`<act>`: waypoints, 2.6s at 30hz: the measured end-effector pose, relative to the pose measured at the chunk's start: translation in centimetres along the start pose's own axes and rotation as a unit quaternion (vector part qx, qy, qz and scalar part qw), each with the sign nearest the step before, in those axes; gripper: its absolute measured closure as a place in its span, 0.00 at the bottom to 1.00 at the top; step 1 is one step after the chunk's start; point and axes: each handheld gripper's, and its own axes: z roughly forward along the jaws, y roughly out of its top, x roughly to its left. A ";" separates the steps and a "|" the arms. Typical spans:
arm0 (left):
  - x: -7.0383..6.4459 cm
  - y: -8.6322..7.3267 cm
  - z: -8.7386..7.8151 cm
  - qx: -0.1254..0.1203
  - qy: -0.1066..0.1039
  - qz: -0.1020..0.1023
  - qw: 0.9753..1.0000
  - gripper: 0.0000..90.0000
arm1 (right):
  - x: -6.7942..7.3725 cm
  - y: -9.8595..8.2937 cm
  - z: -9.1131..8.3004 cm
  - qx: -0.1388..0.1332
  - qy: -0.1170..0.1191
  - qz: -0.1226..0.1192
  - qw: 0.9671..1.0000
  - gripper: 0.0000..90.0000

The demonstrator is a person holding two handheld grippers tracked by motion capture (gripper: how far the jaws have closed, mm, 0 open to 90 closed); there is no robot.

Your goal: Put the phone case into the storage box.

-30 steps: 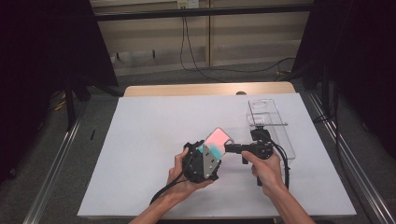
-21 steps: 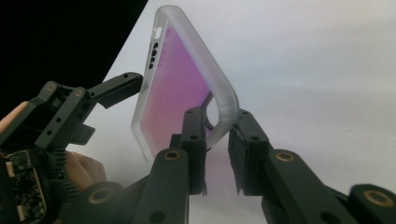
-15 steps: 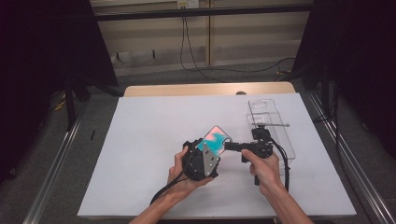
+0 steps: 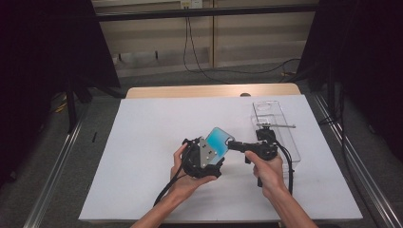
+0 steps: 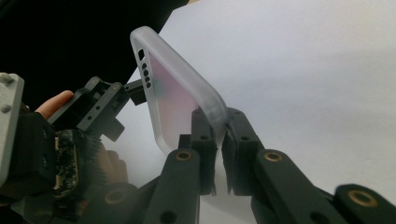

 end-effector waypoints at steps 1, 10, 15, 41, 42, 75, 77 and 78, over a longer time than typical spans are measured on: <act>0.1 0.0 -0.1 -0.002 0.002 0.001 1.000 0.07 | 0.0 0.0 0.0 -0.001 -0.001 -0.003 1.000 0.93; 1.1 -0.3 -0.6 0.000 -0.014 -0.045 0.999 0.08 | -0.1 0.0 -0.4 -0.012 -0.008 -0.022 1.000 0.93; 1.4 -0.8 -0.8 -0.007 -0.021 -0.054 0.998 0.05 | -0.2 0.2 -0.7 -0.022 -0.014 -0.030 0.999 0.93; 4.7 -3.2 -3.0 -0.041 -0.024 -0.134 0.990 0.05 | -1.4 1.0 -3.1 -0.059 -0.049 -0.067 0.995 0.94; 4.9 -3.5 -3.1 -0.054 -0.017 -0.133 0.990 0.05 | -1.4 1.0 -3.2 -0.060 -0.055 -0.071 0.994 0.94; 7.8 -8.2 -8.6 -0.124 0.013 -0.178 0.976 0.03 | -1.4 2.4 -5.3 -0.103 -0.077 -0.106 0.986 0.94; 7.9 -8.4 -9.1 -0.125 0.017 -0.181 0.975 0.03 | -1.4 2.5 -5.2 -0.103 -0.080 -0.108 0.986 0.94; 8.0 -8.5 -9.3 -0.126 0.020 -0.174 0.976 0.03 | -1.4 2.7 -5.3 -0.107 -0.080 -0.110 0.985 0.94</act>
